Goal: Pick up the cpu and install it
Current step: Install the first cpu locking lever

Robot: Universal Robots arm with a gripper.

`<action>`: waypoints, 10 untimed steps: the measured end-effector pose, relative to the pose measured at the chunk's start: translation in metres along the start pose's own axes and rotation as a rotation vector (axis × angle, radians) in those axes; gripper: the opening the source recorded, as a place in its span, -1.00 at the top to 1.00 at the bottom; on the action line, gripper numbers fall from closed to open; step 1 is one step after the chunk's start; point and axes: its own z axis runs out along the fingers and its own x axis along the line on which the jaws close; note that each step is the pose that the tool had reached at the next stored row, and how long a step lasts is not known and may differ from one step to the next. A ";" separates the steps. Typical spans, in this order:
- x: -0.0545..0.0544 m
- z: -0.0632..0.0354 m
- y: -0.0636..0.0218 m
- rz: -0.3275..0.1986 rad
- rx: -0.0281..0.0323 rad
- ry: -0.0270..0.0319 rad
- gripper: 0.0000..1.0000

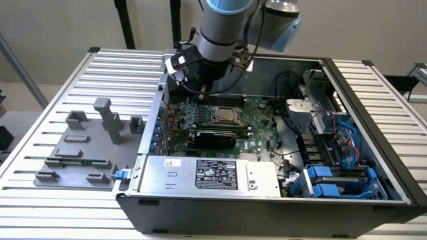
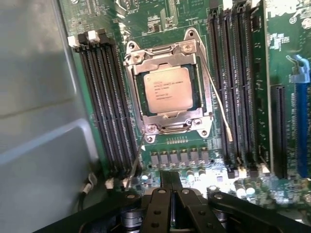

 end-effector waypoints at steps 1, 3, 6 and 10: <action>0.000 0.0000 -0.0001 0.006 0.0011 0.0113 0.77; 0.000 0.0001 -0.0005 0.016 0.0039 0.0369 0.77; 0.000 -0.0002 -0.0018 0.033 0.0074 0.0650 0.77; -0.001 -0.0016 -0.0029 0.053 0.0191 0.0839 0.77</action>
